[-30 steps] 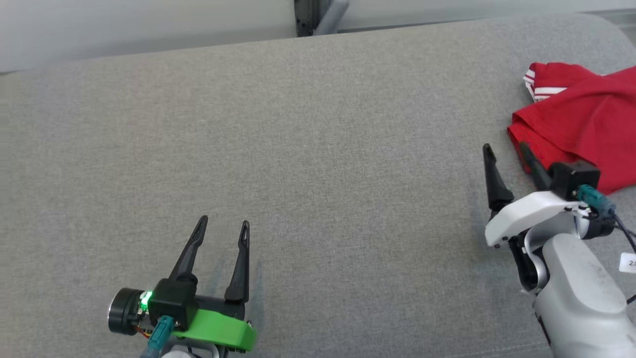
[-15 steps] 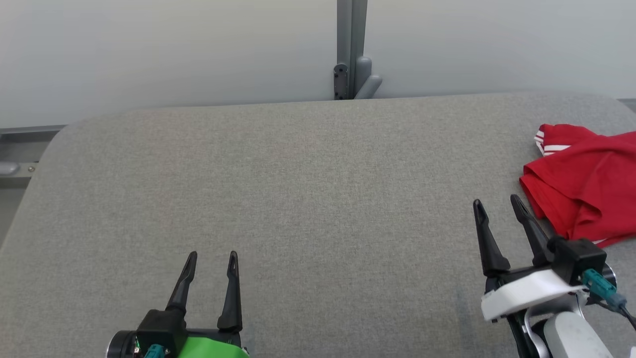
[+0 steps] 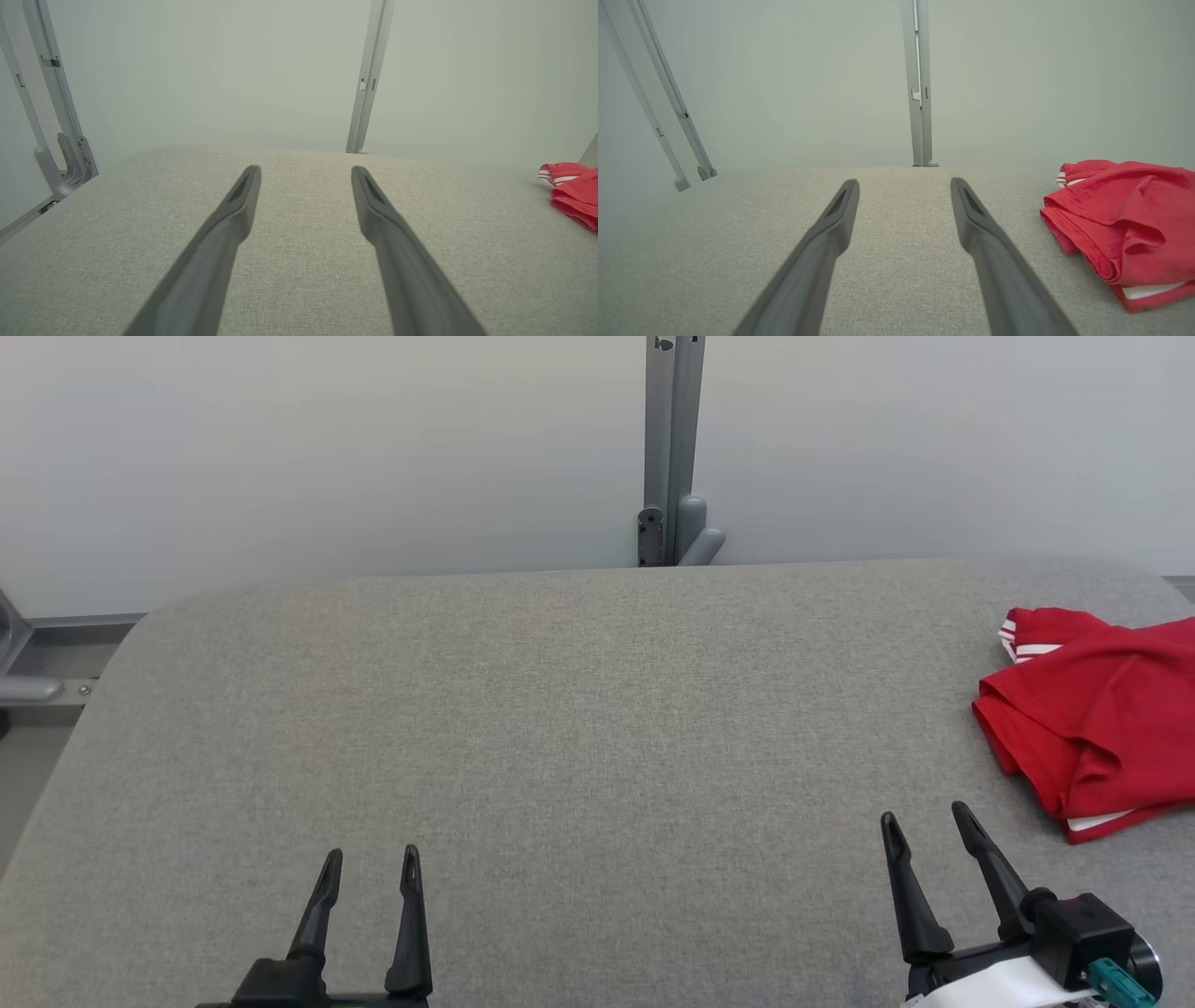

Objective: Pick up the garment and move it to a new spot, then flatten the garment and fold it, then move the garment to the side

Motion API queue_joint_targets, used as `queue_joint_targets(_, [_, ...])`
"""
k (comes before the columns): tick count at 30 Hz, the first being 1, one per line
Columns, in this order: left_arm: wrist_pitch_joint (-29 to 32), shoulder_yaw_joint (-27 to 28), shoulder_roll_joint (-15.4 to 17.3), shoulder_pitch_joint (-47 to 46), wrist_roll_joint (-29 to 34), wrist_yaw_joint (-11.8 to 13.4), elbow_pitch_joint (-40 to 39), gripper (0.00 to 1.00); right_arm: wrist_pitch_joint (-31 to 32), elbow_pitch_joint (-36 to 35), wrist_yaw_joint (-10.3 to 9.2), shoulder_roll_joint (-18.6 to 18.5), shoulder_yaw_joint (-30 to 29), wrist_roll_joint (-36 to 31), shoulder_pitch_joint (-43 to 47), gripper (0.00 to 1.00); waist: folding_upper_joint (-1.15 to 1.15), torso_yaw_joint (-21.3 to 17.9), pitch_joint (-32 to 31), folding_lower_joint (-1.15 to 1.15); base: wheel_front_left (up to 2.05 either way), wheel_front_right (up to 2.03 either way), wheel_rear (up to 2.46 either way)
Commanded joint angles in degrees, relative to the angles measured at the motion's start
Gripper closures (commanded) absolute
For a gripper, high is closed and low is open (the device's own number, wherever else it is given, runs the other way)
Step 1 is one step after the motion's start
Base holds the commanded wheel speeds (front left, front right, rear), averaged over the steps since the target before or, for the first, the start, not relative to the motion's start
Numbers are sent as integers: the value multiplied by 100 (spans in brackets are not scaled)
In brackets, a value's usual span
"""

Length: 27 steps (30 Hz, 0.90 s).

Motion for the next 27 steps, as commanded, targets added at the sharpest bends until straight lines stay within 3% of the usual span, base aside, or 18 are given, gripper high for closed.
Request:
queue_joint_targets(1, [-14,31,2,122,68,-32,-31,0,-16,5,-5,14,-7,-35,100,0,0,-20,-16,0,0,0,0])
queue_joint_targets(17, [-14,20,2,198,194,-170,124,0,-16,142,-5,138,-70,-39,190,0,0,7,-92,0,0,0,0])
queue_joint_targets(18, [0,14,0,146,167,-153,129,100,0,132,0,136,-56,-21,114,100,0,8,-92,0,0,0,0])
queue_joint_targets(21, [11,2,0,176,161,-155,269,100,8,267,0,148,-40,-16,136,100,0,10,-93,0,0,0,0])
queue_joint_targets(27, [81,41,11,73,-430,-195,285,100,164,345,0,127,-114,590,16,100,0,0,-68,0,0,0,0])
